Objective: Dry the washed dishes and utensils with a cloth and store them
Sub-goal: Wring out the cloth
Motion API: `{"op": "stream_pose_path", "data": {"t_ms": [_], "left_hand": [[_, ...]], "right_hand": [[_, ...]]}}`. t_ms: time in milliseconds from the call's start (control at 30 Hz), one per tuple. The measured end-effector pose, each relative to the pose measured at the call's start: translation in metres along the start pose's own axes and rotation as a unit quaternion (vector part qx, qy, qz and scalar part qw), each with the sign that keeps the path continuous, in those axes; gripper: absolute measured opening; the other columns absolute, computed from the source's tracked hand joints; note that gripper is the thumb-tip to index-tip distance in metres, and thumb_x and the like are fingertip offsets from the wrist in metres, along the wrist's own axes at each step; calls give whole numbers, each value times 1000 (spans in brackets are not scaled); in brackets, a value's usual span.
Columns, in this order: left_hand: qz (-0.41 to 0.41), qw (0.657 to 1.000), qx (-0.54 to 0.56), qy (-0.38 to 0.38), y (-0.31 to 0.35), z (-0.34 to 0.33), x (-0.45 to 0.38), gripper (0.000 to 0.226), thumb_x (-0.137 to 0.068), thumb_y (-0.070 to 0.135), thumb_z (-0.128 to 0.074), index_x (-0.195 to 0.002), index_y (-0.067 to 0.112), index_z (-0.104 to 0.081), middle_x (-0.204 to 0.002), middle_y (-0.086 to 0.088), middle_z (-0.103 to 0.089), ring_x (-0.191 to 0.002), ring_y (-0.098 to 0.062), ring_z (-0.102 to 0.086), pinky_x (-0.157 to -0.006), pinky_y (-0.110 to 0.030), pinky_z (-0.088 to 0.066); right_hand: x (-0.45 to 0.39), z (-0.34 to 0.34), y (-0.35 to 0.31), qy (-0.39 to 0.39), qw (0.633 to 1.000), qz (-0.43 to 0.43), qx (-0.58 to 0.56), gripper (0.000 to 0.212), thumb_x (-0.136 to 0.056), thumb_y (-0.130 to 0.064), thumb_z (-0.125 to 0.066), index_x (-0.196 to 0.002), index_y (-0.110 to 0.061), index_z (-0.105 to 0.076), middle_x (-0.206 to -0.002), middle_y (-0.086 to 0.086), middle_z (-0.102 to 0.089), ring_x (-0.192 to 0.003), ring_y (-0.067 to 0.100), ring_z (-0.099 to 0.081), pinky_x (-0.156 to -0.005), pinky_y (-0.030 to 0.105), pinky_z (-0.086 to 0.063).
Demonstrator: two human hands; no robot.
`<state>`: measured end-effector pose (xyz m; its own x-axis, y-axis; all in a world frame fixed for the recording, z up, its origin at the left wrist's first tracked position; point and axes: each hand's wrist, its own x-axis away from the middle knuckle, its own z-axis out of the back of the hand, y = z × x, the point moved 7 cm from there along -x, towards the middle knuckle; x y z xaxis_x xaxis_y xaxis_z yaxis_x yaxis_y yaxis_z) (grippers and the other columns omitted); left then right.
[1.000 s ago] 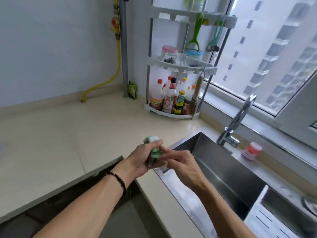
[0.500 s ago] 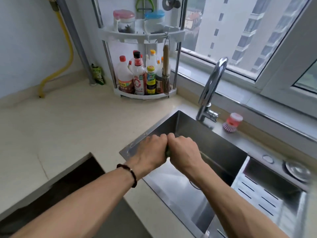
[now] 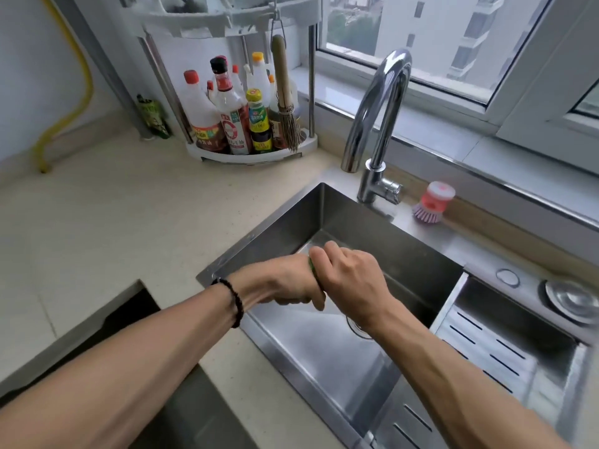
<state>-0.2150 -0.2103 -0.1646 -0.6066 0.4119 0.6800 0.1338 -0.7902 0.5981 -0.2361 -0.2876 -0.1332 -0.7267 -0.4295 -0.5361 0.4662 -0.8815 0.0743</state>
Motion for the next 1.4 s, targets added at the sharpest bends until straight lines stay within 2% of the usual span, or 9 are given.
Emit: {"op": "stream_pose_path", "data": {"t_ms": [200, 367, 600, 700, 833, 1000, 1067, 1133, 1400], "left_hand": [[2, 947, -242, 209, 0, 13, -14, 15, -81, 20, -60, -71, 22, -49, -69, 3, -58, -60, -18, -53, -53, -27, -36], [-26, 896, -362, 258, 3, 24, -17, 22, -81, 20, -58, -65, 21, -42, -61, 3, -46, -64, -26, -51, -60, -31, -39], [-81, 843, -436, 305, 9, 30, -16, 4, -89, 17, -51, -92, 17, -55, -85, -5, -69, -65, -24, -48, -61, -31, -39], [-38, 868, -401, 291, 9, 31, -23, 13, -87, 17, -55, -80, 18, -45, -80, -4, -63, -66, -25, -48, -63, -32, -38], [63, 987, -100, 105, -15, 28, -45, 22, -84, 16, -69, -72, 17, -52, -64, 1, -50, -59, -19, -48, -53, -25, -34], [42, 996, 60, -56, -11, 15, -35, 13, -88, 2, -63, -87, 10, -53, -53, 3, -33, -46, -10, -24, -42, -21, -21], [40, 992, 66, -97, -8, 5, -31, 23, -86, -1, -65, -79, 11, -47, -51, 3, -31, -46, -10, -22, -42, -21, -20], [40, 997, 41, -41, -5, 4, -31, 17, -83, 3, -68, -81, 8, -52, -49, 2, -34, -44, -12, -25, -42, -24, -22], [19, 953, -187, 238, -3, 29, -23, 18, -84, 18, -57, -67, 17, -52, -64, -1, -58, -57, -20, -55, -50, -27, -36]], "right_hand": [[-11, -33, 11, -173, 981, -73, -44, 60, -27, -4, -79, -60, -18, -30, -36, 0, -41, -24, 26, -37, -44, 17, -10], [-12, -55, 15, -307, 938, -138, -87, 20, -78, -11, -60, -88, -15, -43, -64, 1, -41, -67, 34, -49, -60, 33, -36], [-13, -70, 21, -377, 880, -211, -197, 14, -73, -7, -57, -86, -13, -60, -77, 6, -61, -74, 31, -60, -56, 31, -41], [-9, -72, 28, -356, 888, -225, -184, 16, -74, -5, -55, -89, -9, -53, -76, 7, -58, -72, 34, -57, -55, 33, -39], [-4, -60, 22, -243, 950, -149, -129, 25, -83, -6, -57, -106, -8, -47, -90, 5, -49, -79, 34, -57, -54, 38, -36], [8, -37, 9, -31, 999, 8, -39, 53, -87, -8, -37, -139, -4, -47, -132, 25, -58, -108, 38, -57, -84, 45, -51], [4, -32, 12, 6, 999, 21, -25, 34, -85, -3, -54, -119, -4, -61, -104, 19, -66, -82, 31, -59, -62, 38, -46], [-6, -31, 20, -34, 999, 11, -18, 17, -68, -1, -70, -82, -6, -63, -66, 9, -55, -50, 24, -49, -43, 29, -27], [-29, -46, 18, -187, 979, -41, -68, 49, -27, 6, -78, -57, -11, -43, -35, 3, -39, -27, 26, -19, -52, 14, 4]]}}
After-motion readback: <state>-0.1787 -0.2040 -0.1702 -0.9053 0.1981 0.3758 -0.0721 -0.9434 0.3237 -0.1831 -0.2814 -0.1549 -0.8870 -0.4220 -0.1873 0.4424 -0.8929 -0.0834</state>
